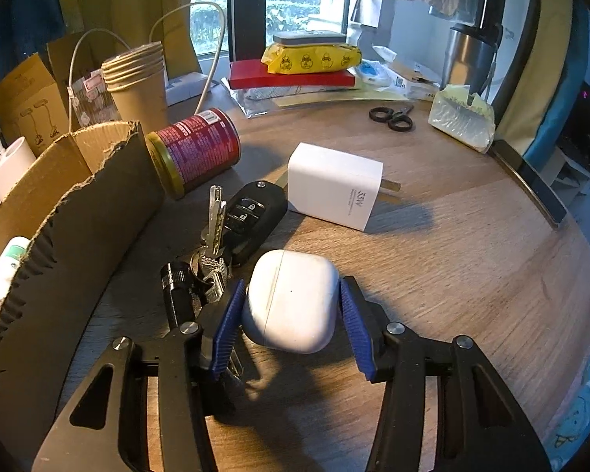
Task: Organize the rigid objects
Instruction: 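Move the right tool back and grasp the white earbud case, then carry the earbud case into the box with the right tool and release it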
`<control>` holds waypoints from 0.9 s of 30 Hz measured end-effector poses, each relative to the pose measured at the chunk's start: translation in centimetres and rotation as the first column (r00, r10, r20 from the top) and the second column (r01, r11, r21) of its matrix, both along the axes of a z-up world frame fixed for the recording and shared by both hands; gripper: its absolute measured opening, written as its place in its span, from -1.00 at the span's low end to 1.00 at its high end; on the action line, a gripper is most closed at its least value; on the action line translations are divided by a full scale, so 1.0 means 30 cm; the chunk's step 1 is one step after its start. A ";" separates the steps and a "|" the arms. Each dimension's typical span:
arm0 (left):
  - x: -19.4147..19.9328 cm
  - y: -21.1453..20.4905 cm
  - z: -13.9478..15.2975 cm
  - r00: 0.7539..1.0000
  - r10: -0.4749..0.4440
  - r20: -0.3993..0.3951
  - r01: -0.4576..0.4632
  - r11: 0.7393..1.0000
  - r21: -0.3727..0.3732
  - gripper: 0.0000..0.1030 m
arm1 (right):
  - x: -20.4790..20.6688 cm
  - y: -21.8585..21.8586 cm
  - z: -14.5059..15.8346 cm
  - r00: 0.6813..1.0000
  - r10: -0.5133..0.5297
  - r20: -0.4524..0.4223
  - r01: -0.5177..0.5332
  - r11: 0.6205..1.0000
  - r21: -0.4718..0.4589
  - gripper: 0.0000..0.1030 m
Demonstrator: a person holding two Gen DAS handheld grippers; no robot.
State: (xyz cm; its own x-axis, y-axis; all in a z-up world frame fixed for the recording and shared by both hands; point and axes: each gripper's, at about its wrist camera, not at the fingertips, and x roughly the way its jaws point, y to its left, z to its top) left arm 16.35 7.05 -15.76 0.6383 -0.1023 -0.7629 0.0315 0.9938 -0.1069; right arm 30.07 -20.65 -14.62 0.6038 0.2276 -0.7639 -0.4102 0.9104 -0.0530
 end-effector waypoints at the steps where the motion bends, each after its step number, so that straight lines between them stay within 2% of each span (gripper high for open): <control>1: 0.000 0.000 0.000 1.000 0.000 0.000 0.000 1.000 0.000 -0.75 | -0.003 -0.001 0.005 1.000 -0.001 0.003 0.001 1.000 0.001 0.01; 14: 0.001 0.001 0.000 1.000 -0.001 0.000 0.001 1.000 0.000 -0.75 | -0.068 0.011 0.108 0.998 0.020 0.067 -0.022 1.000 0.021 0.01; 27: 0.002 0.002 0.000 1.000 -0.001 0.000 0.001 1.000 0.000 -0.75 | -0.148 0.088 0.222 0.988 0.090 0.126 -0.095 0.995 0.039 0.01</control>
